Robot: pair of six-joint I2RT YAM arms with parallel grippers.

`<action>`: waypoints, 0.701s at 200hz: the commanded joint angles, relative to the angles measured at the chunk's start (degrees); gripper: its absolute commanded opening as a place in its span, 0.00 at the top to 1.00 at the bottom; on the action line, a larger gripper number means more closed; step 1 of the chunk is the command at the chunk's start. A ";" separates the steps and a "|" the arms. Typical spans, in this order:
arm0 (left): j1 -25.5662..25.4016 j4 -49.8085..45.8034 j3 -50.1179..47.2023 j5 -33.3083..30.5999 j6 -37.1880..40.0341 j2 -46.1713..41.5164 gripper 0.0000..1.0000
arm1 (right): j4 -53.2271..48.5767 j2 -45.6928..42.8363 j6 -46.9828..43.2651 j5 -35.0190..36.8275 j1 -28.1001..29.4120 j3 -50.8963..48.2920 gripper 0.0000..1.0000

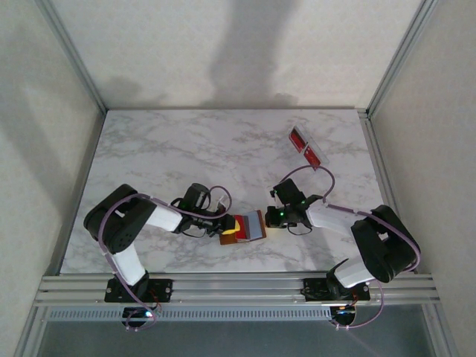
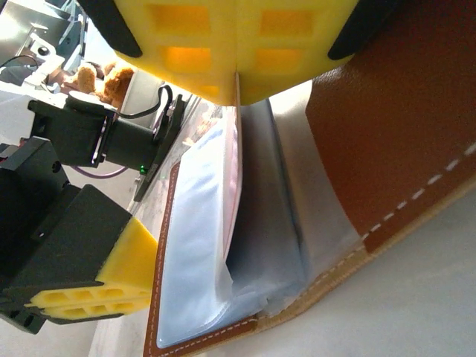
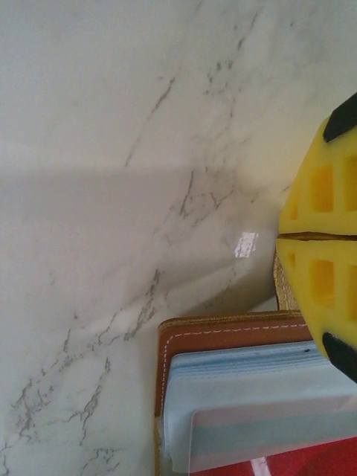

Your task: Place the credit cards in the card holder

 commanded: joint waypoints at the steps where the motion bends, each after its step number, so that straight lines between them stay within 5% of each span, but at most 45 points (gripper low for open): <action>1: -1.30 1.27 1.32 -1.47 -1.52 2.05 1.00 | 0.47 -0.82 2.14 -1.53 2.08 -1.53 1.00; 33: -1.44 -2.79 2.09 -4.30 -0.05 1.54 0.93 | -0.44 -1.33 3.04 0.94 2.88 -1.70 1.00; 88: 0.46 -11.21 2.13 -8.95 3.98 -2.75 1.00 | -2.42 -4.11 2.89 3.80 2.89 -1.88 1.00; 140: 0.89 -7.45 1.30 -9.12 2.00 -1.52 1.00 | -1.18 -3.59 3.49 2.14 2.89 -2.29 1.00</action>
